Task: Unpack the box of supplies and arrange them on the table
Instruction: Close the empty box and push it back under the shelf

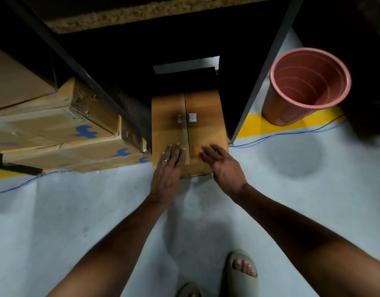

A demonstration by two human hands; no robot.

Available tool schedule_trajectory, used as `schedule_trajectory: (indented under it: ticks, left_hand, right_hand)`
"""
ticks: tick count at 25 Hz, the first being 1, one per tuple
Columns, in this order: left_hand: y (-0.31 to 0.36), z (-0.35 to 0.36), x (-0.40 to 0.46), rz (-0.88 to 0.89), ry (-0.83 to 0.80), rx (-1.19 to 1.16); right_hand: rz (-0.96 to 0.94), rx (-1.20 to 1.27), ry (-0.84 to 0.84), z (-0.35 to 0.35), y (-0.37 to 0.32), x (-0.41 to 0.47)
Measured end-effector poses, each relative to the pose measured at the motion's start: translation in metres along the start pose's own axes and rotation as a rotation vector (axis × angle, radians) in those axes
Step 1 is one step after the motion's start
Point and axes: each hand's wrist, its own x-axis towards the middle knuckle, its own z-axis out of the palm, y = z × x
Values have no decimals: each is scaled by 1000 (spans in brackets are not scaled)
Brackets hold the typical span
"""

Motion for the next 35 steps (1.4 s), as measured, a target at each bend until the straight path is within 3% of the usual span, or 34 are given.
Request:
schedule_trajectory:
  ticks: [7,11,15,23,35]
  left_hand:
    - [-20,-19,64,-27,-172,203]
    - [-23,-20,82,-91,-118,130]
    - [-4,6,40,-155,27,30]
    - [-6,25,30,-183,-3,11]
    - [7,5,70,-190,-105,-36]
  right_hand:
    - [-13,-56,1,-12,7,52]
    - [19,-74,49,-14,6,72]
    - [-39,-105,230,12,-3,43]
    - [-21,-176,27,24,4,35]
    - [67,-248,-20,6,22,64]
